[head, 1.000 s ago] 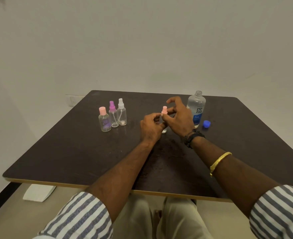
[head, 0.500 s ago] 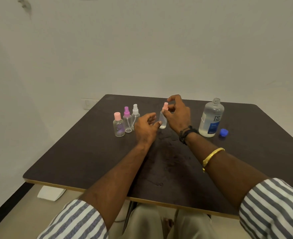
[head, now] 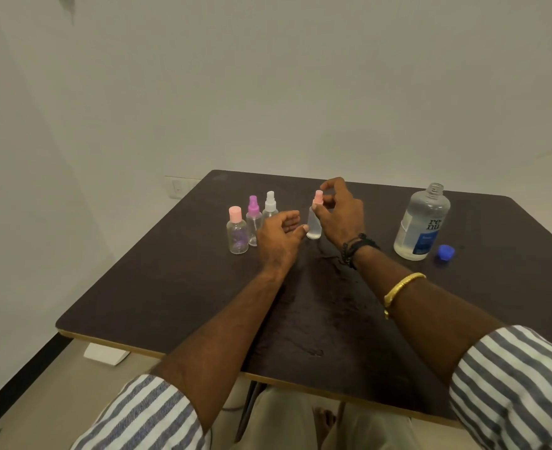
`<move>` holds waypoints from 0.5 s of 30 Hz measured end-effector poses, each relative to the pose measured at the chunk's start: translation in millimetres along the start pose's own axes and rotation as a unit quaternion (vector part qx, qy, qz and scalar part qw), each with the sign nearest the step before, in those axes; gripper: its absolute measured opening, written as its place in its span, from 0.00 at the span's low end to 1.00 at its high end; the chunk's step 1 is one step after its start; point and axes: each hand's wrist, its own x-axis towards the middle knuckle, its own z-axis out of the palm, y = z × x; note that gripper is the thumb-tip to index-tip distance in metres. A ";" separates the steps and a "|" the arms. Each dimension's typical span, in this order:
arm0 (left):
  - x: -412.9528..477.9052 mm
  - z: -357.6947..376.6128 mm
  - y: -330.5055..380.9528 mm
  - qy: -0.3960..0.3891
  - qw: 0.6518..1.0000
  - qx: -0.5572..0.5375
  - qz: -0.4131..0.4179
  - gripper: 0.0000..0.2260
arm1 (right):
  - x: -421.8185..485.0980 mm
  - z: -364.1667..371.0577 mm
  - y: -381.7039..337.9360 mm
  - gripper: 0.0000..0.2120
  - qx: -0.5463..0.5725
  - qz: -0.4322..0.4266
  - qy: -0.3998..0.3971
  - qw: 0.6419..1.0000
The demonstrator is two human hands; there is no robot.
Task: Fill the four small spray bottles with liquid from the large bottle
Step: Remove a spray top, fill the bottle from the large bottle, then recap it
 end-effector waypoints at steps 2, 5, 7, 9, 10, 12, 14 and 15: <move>-0.3 0.1 -1.1 0.000 1.000 0.000 0.002 0.18 | -2.0 1.6 0.2 0.10 -0.001 -0.003 0.006 1.000; -1.9 0.0 -1.2 -0.001 1.000 -0.003 0.001 0.18 | -3.5 1.9 -1.0 0.12 0.000 -0.005 0.010 1.000; -2.7 -0.9 -1.2 -0.001 1.000 -0.005 -0.002 0.18 | -3.6 1.1 -2.1 0.11 -0.005 -0.003 0.005 1.000; -3.4 -2.5 -0.9 0.000 1.000 -0.008 -0.004 0.18 | -2.7 -0.4 -2.8 0.10 -0.010 0.004 -0.006 1.000; -3.4 -3.2 -0.8 0.000 1.000 -0.010 -0.005 0.18 | -2.2 -0.9 -2.7 0.10 -0.012 0.009 -0.013 1.000; -2.8 -4.8 0.2 0.000 1.000 -0.013 -0.006 0.18 | -1.7 -2.2 -3.0 0.11 -0.014 0.017 -0.022 1.000; -2.5 -6.7 2.0 0.003 1.000 -0.017 -0.004 0.18 | -1.7 -2.8 -3.0 0.12 -0.014 0.021 -0.026 0.999; -2.4 -7.8 3.1 0.006 1.000 -0.019 -0.002 0.18 | -1.5 -2.7 -2.8 0.13 -0.015 0.024 -0.027 0.999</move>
